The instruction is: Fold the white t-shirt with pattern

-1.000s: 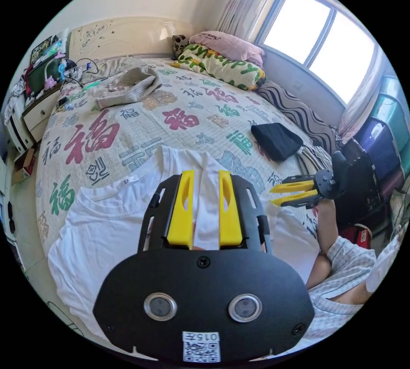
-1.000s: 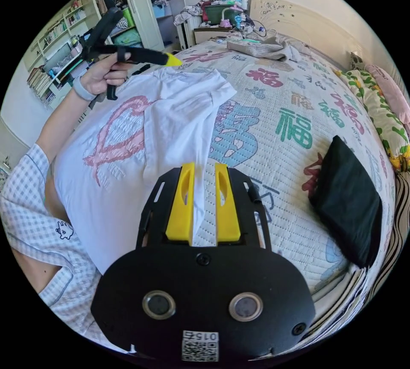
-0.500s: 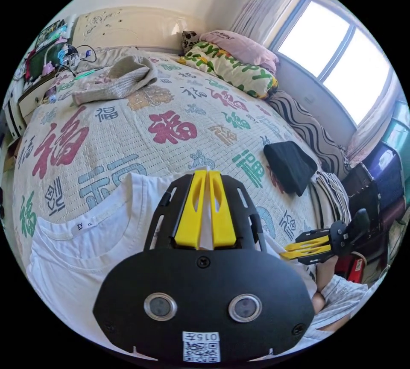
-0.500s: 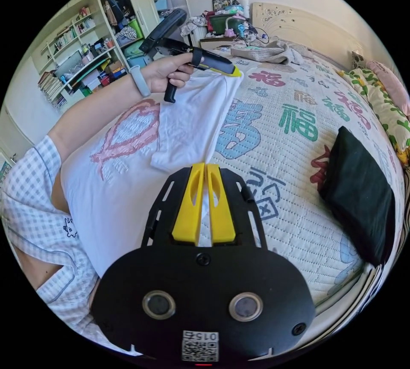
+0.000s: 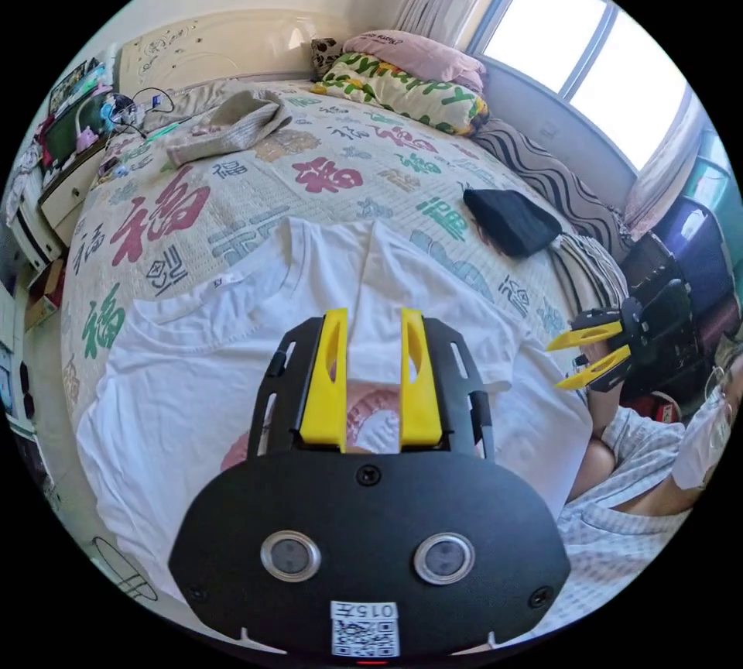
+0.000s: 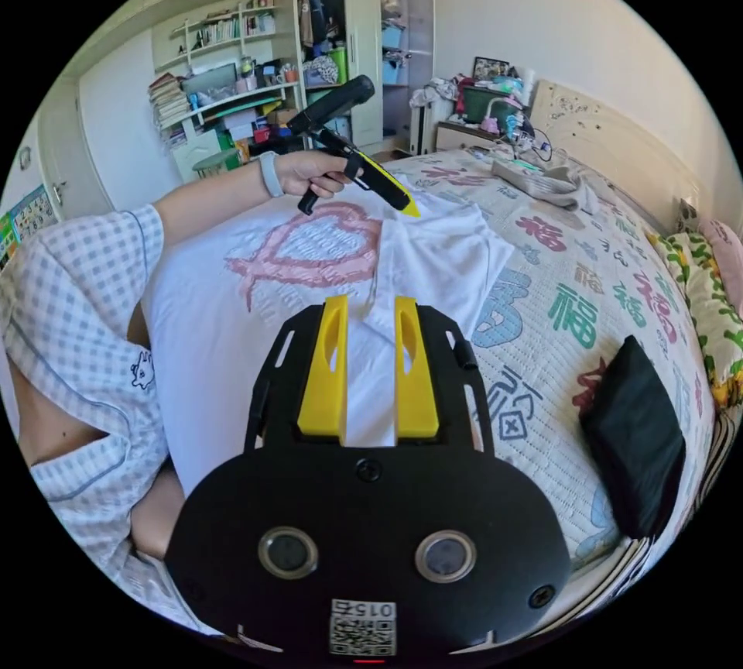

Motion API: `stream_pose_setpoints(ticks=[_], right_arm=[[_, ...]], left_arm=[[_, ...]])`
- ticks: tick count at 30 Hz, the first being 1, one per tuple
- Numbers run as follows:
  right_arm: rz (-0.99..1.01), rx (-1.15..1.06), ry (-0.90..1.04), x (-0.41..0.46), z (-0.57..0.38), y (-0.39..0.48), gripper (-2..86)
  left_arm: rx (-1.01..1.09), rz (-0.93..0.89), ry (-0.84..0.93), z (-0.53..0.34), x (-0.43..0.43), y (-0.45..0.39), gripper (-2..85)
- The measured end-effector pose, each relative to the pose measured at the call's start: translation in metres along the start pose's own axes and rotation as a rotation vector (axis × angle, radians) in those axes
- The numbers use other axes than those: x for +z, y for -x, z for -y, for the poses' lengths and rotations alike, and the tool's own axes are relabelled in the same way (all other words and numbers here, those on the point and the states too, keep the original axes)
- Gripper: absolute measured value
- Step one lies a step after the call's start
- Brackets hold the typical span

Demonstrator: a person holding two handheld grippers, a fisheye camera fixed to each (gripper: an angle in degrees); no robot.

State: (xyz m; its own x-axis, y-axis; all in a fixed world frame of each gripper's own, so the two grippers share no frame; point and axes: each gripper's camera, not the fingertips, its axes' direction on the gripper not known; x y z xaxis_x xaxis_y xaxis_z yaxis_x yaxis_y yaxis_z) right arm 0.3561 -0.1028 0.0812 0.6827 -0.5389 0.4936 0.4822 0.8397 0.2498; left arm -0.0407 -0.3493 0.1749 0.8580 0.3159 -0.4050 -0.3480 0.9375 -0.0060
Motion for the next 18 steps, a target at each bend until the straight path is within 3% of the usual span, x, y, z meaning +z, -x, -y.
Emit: stream_pose_setpoints(ticks=[4, 7, 10, 18], right_arm=[[-0.079, -0.051, 0.191, 0.046, 0.013, 0.016, 5.1], [-0.039, -0.049, 0.178, 0.044, 0.016, 0.017, 1.1], [0.034, -0.03, 0.127, 0.034, 0.016, 0.009, 0.2], [0.157, -0.048, 0.196, 0.05, 0.027, 0.008, 6.1]], left_arm=[[-0.068, -0.014, -0.008, -0.027, 0.013, 0.013, 8.4], [-0.1, -0.047, -0.054, -0.034, 0.004, 0.019, 1.3], [-0.065, -0.043, -0.13, -0.045, -0.02, 0.012, 0.0], [-0.043, 0.135, -0.002, -0.062, -0.016, 0.003, 5.3]])
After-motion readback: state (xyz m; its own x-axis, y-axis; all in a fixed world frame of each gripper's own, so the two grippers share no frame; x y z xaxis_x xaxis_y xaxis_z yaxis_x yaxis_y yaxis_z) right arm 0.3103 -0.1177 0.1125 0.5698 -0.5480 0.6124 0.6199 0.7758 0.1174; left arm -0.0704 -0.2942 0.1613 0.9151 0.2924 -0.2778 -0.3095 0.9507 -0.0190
